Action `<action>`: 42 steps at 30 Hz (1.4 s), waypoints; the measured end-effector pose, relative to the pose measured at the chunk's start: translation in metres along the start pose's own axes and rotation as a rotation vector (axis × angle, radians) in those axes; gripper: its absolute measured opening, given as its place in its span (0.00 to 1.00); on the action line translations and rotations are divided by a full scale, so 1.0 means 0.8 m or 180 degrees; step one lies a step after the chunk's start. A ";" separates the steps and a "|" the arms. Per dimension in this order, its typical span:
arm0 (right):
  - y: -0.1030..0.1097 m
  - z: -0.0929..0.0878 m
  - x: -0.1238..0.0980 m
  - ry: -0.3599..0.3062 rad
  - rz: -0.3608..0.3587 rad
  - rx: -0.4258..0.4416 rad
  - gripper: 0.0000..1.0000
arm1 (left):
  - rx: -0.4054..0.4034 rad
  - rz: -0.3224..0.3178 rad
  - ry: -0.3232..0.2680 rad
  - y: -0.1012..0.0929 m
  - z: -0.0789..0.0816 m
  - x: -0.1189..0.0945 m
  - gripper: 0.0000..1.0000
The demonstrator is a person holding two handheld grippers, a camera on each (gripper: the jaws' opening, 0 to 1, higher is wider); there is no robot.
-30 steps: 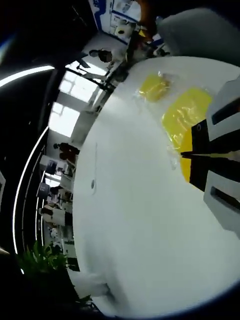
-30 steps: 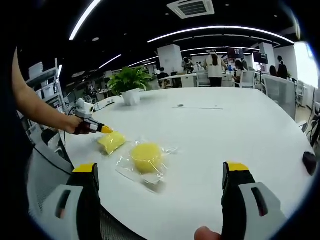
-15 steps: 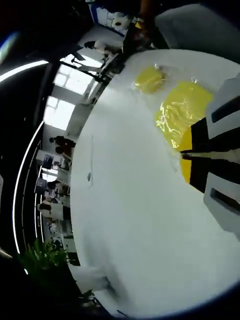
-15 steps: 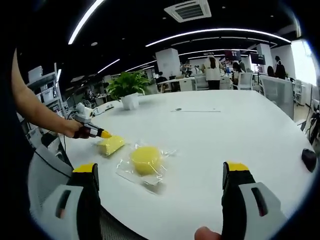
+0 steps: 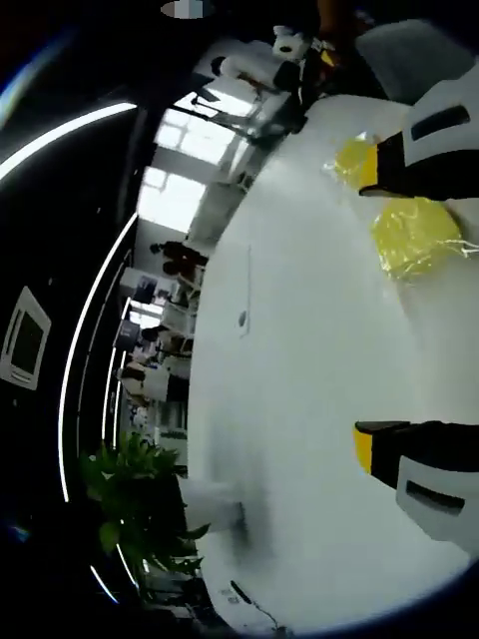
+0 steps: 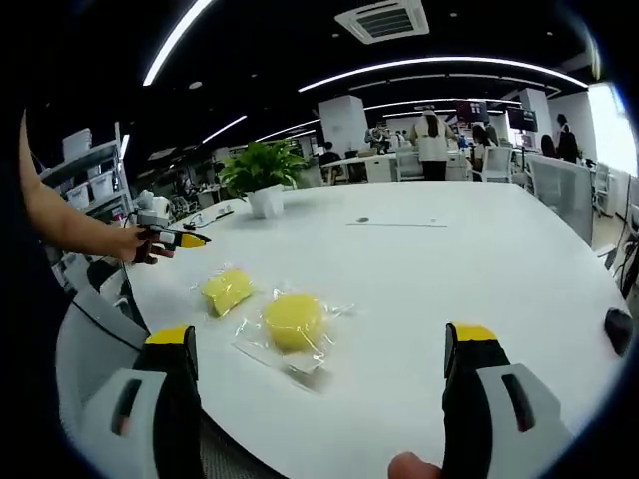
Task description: Compare the silicone blocks by pressing each to a similar depth, holding the contact briefly, and releasing to observe deformation and rebound differences across the visible hardness samples.
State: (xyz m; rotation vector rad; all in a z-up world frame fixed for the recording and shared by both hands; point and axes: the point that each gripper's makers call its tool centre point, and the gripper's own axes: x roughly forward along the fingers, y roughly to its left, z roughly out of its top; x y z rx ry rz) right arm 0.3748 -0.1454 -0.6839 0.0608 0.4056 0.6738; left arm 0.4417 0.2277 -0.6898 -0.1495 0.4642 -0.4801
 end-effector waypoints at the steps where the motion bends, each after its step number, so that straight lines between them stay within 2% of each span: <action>1: 0.000 0.003 0.001 -0.0009 0.0009 -0.0030 0.97 | 0.0021 -0.0042 -0.0061 -0.005 0.003 -0.009 0.98; 4: -0.001 0.006 0.004 -0.0006 0.0032 -0.0079 0.97 | 0.0121 -0.0022 -0.0121 -0.011 0.006 -0.029 0.99; 7: -0.001 0.008 0.004 0.0031 0.0069 -0.0169 0.97 | -0.0004 0.0005 -0.0223 -0.013 0.009 -0.049 1.00; 12: -0.005 0.013 0.004 0.0042 0.0089 -0.0199 0.97 | -0.0037 0.0120 -0.0388 -0.017 0.003 -0.081 1.00; 13: -0.003 0.013 0.005 0.0073 0.0137 -0.0181 0.97 | 0.0100 0.0154 -0.0596 -0.022 0.015 -0.093 1.00; 14: -0.002 0.012 0.005 0.0098 0.0165 -0.0182 0.97 | 0.0129 0.0132 -0.0704 -0.029 0.021 -0.100 1.00; 15: -0.001 0.011 0.005 0.0121 0.0175 -0.0214 0.97 | 0.0163 0.0159 -0.0724 -0.034 0.022 -0.107 1.00; 17: -0.004 0.011 0.004 0.0107 0.0152 -0.0249 0.97 | 0.0256 0.0229 -0.0515 -0.039 0.007 -0.116 1.00; 19: -0.007 0.010 0.004 0.0098 0.0131 -0.0221 0.97 | 0.0144 0.0182 -0.0583 -0.049 0.008 -0.123 1.00; 21: -0.007 0.002 0.005 0.0149 0.0137 -0.0201 0.97 | 0.0323 0.0137 -0.0661 -0.056 0.008 -0.127 1.00; 25: -0.010 -0.006 0.002 0.0223 0.0070 -0.0212 0.97 | 0.0369 0.0117 -0.0551 -0.060 -0.016 -0.126 1.00; 28: -0.014 -0.011 -0.005 0.0234 0.0018 -0.0206 0.97 | 0.0537 0.0046 -0.0549 -0.071 -0.028 -0.126 1.00; 31: -0.021 -0.016 -0.012 0.0243 -0.0073 -0.0227 0.97 | 0.0445 0.0044 -0.0433 -0.074 -0.044 -0.125 1.00; 32: -0.019 -0.018 -0.013 0.0251 -0.0030 -0.0199 0.96 | 0.0384 0.0047 -0.0426 -0.075 -0.047 -0.126 1.00; 35: -0.015 -0.026 -0.015 0.0351 0.0001 -0.0247 0.96 | 0.0311 0.0054 -0.0388 -0.073 -0.051 -0.127 1.00; 37: -0.013 -0.027 -0.015 0.0354 0.0016 -0.0288 0.96 | 0.0224 0.0030 -0.0338 -0.075 -0.054 -0.125 1.00; 39: -0.012 -0.027 -0.016 0.0356 0.0028 -0.0276 0.97 | 0.0213 0.0003 -0.0364 -0.075 -0.054 -0.124 1.00; 42: -0.015 -0.030 -0.014 0.0350 -0.0025 -0.0286 0.97 | 0.0127 0.0023 -0.0253 -0.072 -0.059 -0.118 1.00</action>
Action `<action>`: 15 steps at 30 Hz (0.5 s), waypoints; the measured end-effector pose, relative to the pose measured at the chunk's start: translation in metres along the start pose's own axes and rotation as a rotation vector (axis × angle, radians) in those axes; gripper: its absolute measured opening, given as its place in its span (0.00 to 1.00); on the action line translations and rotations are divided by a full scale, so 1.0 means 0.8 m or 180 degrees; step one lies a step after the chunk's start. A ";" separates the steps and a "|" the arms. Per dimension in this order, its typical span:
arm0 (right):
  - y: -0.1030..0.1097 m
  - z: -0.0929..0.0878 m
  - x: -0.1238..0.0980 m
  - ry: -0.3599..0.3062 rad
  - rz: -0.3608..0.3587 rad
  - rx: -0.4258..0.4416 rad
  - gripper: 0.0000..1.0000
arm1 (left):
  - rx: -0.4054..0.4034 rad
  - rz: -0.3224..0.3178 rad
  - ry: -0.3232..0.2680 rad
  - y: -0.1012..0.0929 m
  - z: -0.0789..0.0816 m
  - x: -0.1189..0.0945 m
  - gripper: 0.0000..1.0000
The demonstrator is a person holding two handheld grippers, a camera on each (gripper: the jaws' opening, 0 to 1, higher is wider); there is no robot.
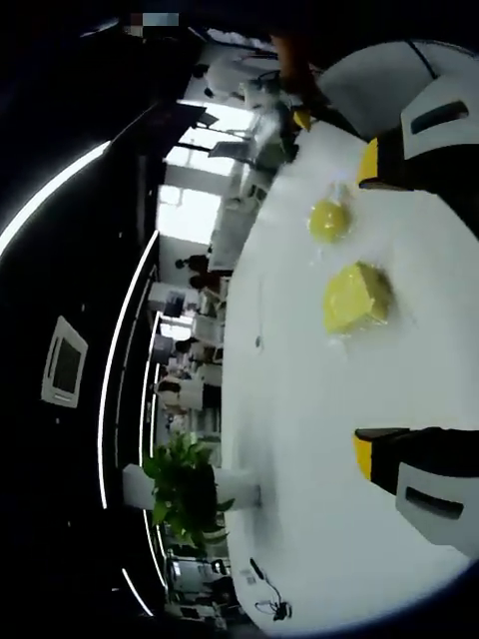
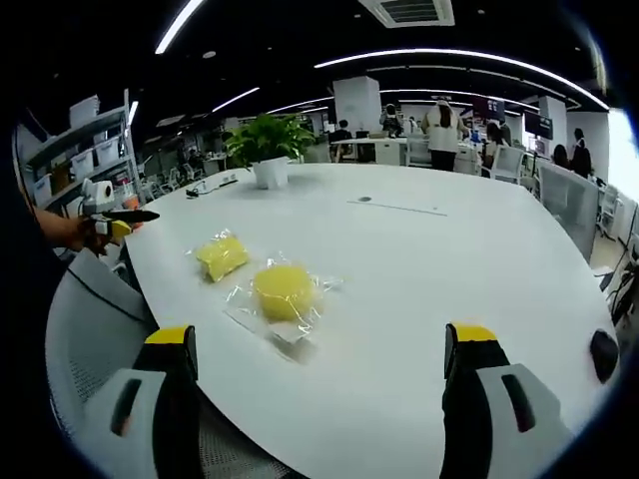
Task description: Compare the silicone blocks by pressing each to a similar depth, holding the contact briefly, and releasing to observe deformation and rebound differences across the visible hardness samples.
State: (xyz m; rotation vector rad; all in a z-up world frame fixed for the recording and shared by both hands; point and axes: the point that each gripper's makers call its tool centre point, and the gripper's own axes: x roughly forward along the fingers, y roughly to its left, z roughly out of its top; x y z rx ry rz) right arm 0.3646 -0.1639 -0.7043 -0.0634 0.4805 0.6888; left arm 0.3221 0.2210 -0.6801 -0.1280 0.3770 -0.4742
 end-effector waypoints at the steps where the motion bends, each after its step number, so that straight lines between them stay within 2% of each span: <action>1: -0.001 -0.001 0.001 0.0013 -0.0005 0.0021 0.97 | 0.0001 -0.0014 0.0034 0.001 -0.002 0.001 1.00; 7: 0.006 0.001 -0.004 -0.0034 0.0039 0.0031 0.97 | -0.0019 -0.0089 0.0042 -0.012 0.017 0.013 1.00; 10: 0.005 -0.001 -0.005 -0.0033 0.0022 0.0065 0.97 | -0.0132 -0.0229 0.0134 -0.024 0.024 0.022 1.00; 15: 0.003 -0.001 -0.005 -0.0076 -0.0002 0.0183 0.97 | -0.0129 -0.0383 0.0191 -0.044 0.036 0.044 1.00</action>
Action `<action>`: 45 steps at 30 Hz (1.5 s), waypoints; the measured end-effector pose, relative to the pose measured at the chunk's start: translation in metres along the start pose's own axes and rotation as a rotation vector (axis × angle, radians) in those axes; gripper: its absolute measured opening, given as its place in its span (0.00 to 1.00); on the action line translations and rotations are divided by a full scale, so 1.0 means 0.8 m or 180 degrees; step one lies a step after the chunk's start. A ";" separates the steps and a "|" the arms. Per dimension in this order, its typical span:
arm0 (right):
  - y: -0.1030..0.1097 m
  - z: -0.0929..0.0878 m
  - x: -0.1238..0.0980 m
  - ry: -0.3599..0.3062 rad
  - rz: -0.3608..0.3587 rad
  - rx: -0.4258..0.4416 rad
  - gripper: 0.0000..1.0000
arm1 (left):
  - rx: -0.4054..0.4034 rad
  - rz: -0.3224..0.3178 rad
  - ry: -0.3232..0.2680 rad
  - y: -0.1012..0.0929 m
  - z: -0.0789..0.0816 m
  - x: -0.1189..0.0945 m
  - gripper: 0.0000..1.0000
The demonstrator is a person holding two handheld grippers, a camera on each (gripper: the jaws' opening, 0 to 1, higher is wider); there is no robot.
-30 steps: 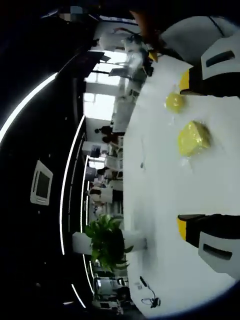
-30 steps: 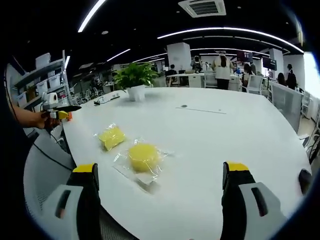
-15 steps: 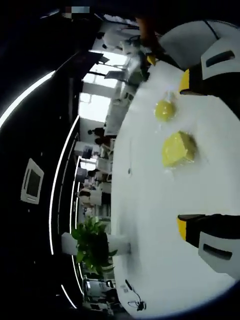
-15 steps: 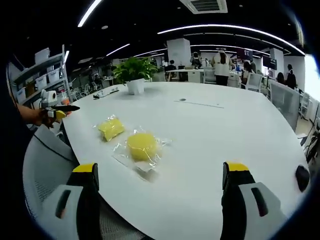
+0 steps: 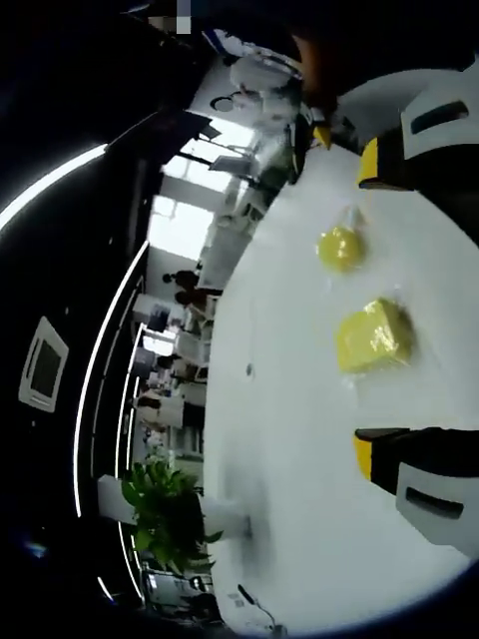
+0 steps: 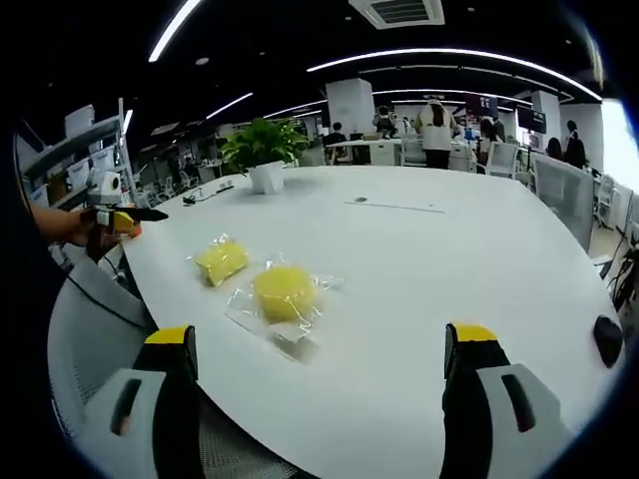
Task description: Compare the silicone blocks by pressing each to a similar depth, holding the contact briefly, and releasing to observe deformation and rebound differences across the visible hardness samples.
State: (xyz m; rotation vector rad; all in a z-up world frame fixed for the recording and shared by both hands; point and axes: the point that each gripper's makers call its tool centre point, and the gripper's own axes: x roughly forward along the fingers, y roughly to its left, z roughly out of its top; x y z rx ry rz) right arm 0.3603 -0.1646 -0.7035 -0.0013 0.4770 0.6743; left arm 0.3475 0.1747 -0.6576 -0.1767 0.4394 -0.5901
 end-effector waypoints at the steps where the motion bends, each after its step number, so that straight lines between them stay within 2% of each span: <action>1: 0.000 0.000 0.000 -0.0005 -0.0004 0.0012 0.97 | 0.0002 -0.0040 0.0034 -0.004 0.001 0.006 1.00; 4: 0.000 0.001 0.002 -0.0035 -0.0026 0.0084 0.96 | -0.0015 -0.0078 0.0025 -0.010 0.007 0.020 1.00; 6: 0.003 0.003 0.001 -0.0076 -0.0040 0.0099 0.96 | -0.0193 -0.0119 0.0026 -0.015 0.009 0.029 1.00; 8: 0.004 0.002 0.002 -0.0073 -0.0037 0.0111 0.96 | -0.0248 -0.0113 -0.0033 -0.018 0.015 0.039 1.00; 10: 0.004 0.001 0.003 -0.0082 -0.0043 0.0113 0.96 | -0.0340 -0.0093 0.0015 -0.018 0.017 0.051 1.00; 17: 0.005 -0.001 0.000 -0.0160 -0.0080 0.0134 0.97 | -0.0516 -0.0226 0.0019 -0.033 0.032 0.087 1.00; 20: 0.002 -0.003 -0.001 -0.0178 -0.0117 0.0118 0.97 | -0.0625 -0.0241 0.0072 -0.032 0.030 0.104 1.00; 22: 0.000 -0.005 -0.002 -0.0162 -0.0139 0.0124 0.97 | -0.0729 -0.0354 -0.0033 -0.040 0.036 0.114 1.00; 26: 0.000 -0.006 -0.006 -0.0152 -0.0141 0.0170 0.96 | -0.0849 -0.0392 0.0187 -0.044 0.026 0.134 1.00; 28: 0.003 0.000 -0.011 -0.0240 -0.0117 0.0103 0.96 | -0.0897 -0.0452 0.0182 -0.049 0.029 0.144 1.00; 30: 0.009 -0.005 -0.010 -0.0152 -0.0028 0.0195 0.96 | -0.0938 -0.0463 0.0231 -0.051 0.027 0.153 1.00; 32: 0.011 -0.005 -0.009 -0.0169 -0.0002 0.0144 0.96 | -0.1011 -0.0500 0.0294 -0.056 0.024 0.165 1.00; 37: 0.014 -0.007 -0.008 -0.0173 -0.0008 0.0206 0.96 | -0.1167 -0.0503 0.0447 -0.056 0.010 0.195 1.00; 42: 0.016 -0.009 -0.009 -0.0175 -0.0014 0.0216 0.96 | -0.1248 -0.0493 0.0562 -0.056 0.002 0.213 0.99; 45: 0.013 -0.009 -0.011 -0.0156 -0.0036 0.0232 0.96 | -0.1425 -0.0554 0.0581 -0.059 0.001 0.222 0.99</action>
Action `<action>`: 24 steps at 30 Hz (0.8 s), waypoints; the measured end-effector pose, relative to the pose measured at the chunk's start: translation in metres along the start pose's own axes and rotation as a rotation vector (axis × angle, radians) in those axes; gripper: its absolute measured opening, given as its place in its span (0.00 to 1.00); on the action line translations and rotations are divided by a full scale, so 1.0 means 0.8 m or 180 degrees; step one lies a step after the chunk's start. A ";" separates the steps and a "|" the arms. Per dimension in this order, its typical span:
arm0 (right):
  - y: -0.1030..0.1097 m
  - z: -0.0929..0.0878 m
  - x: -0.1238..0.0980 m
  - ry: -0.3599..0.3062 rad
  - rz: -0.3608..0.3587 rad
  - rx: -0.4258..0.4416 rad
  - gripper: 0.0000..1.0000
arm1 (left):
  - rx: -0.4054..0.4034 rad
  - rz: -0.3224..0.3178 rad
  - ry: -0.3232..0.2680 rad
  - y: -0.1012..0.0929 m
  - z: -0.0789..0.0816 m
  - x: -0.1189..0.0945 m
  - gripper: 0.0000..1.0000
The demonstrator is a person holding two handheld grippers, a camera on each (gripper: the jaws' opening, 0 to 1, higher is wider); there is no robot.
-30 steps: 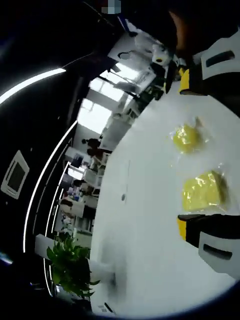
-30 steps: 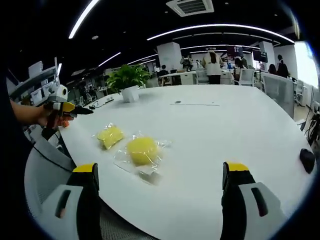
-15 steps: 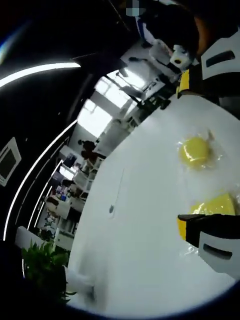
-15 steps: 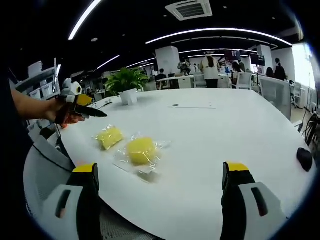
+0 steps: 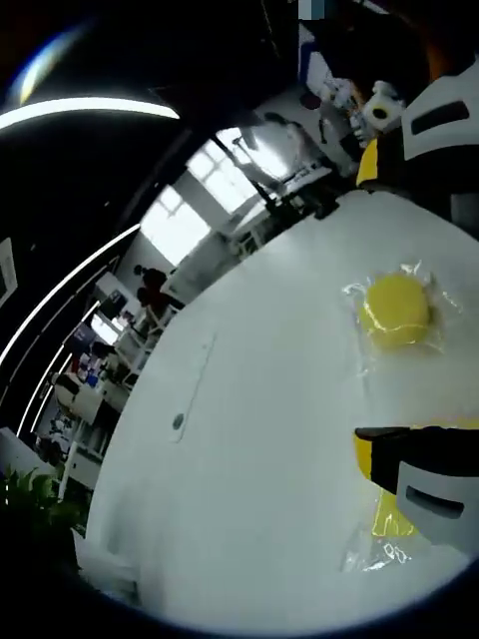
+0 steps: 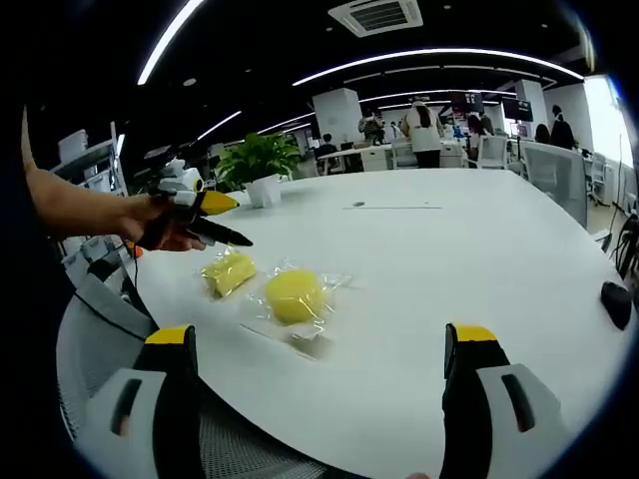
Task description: Compare the silicone blocks by pressing each to a similar depth, holding the contact briefly, and releasing to observe deformation and rebound differences across the visible hardness samples.
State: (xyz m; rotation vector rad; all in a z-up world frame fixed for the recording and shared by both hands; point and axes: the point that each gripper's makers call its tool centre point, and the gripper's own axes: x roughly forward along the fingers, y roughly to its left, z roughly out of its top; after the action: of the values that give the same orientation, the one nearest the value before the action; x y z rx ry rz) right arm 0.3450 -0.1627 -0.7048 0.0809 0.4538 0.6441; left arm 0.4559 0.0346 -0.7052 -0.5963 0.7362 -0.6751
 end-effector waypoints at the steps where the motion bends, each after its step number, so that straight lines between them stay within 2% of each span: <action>1: -0.001 0.001 -0.001 -0.0003 -0.0004 0.0002 0.96 | -0.0012 0.0019 -0.0006 0.003 0.001 0.003 0.99; 4: -0.004 0.005 -0.003 -0.0021 -0.0029 -0.0006 0.96 | -0.0155 0.0035 0.0048 0.011 -0.005 0.013 0.98; 6: -0.007 0.006 -0.004 -0.0025 -0.0042 0.0005 0.96 | -0.0366 0.0091 0.0198 0.014 -0.017 0.020 0.98; 8: -0.008 0.006 -0.005 -0.0035 -0.0057 0.0024 0.96 | -0.0346 0.0101 0.0209 0.017 -0.018 0.029 0.97; 11: -0.008 0.001 -0.002 0.0010 -0.0063 0.0078 0.96 | -0.0430 0.0146 0.0369 0.026 -0.029 0.039 0.92; 15: -0.005 -0.001 0.000 0.0013 -0.0053 0.0107 0.96 | -0.0597 0.0099 0.0355 0.024 -0.029 0.046 0.86; 18: -0.004 -0.002 0.001 0.0012 -0.0054 0.0115 0.96 | -0.0700 0.0164 0.0381 0.036 -0.031 0.053 0.77; 21: -0.003 -0.001 0.001 0.0003 -0.0054 0.0127 0.96 | -0.0859 0.0266 0.0410 0.047 -0.034 0.059 0.58; 24: -0.004 0.000 0.001 -0.0001 -0.0059 0.0132 0.96 | -0.0856 0.0296 0.0407 0.051 -0.035 0.065 0.54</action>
State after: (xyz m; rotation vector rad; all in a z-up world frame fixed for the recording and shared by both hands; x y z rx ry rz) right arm 0.3473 -0.1650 -0.7060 0.1159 0.4673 0.6167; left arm 0.4770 0.0161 -0.7714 -0.7641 0.9777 -0.5351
